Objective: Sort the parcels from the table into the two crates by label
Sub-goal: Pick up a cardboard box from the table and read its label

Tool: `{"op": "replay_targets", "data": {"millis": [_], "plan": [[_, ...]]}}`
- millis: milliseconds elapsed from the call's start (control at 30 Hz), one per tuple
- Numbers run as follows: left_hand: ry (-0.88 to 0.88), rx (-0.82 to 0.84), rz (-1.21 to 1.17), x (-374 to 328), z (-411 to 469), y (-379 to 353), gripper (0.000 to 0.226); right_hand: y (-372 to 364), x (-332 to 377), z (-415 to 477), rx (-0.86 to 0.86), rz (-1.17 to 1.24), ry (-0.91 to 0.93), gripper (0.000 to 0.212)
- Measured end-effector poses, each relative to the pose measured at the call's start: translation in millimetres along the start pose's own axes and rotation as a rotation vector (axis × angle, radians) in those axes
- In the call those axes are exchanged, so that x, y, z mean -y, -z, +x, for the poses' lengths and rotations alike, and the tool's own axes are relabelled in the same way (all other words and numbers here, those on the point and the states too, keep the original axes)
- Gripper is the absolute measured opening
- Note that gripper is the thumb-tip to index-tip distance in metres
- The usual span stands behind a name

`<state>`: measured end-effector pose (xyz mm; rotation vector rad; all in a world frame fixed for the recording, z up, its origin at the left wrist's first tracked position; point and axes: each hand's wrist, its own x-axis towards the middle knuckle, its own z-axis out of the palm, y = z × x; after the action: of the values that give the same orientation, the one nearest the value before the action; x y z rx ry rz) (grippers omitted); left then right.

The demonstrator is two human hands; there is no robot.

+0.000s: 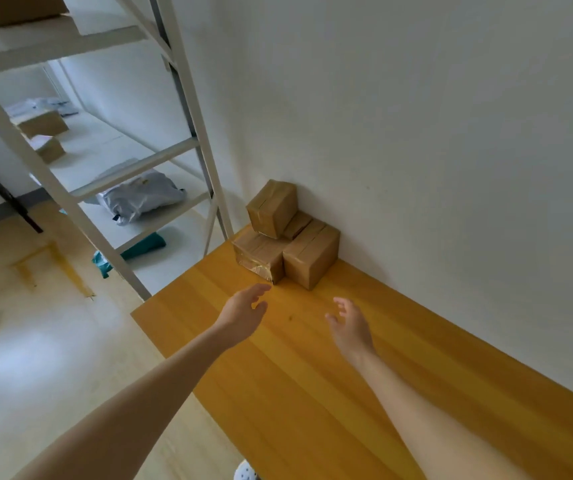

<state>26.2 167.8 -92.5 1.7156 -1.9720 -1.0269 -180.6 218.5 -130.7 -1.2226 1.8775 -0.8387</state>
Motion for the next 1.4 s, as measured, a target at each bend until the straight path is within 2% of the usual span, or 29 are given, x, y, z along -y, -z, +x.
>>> {"op": "replay_targets", "data": {"millis": [367, 600, 1200, 1400], "plan": [[-0.053, 0.197, -0.062, 0.8, 142.5, 5.8, 0.045, -31.0, 32.9, 98.0, -0.136, 0.054, -0.201, 0.041], [-0.035, 0.237, -0.147, 11.2, 193.0, -13.2, 0.053, -44.3, 47.9, 154.0, -0.177, 0.088, -0.304, 0.046], [0.089, 0.328, -0.204, 1.8, 208.7, -47.7, 0.047, -51.9, 45.2, 168.8, -0.316, 0.135, -0.419, 0.056], [0.047, 0.373, -0.383, -0.1, 192.0, -51.5, 0.037, -44.7, 39.8, 151.1, -0.371, 0.215, -0.477, 0.063]]}}
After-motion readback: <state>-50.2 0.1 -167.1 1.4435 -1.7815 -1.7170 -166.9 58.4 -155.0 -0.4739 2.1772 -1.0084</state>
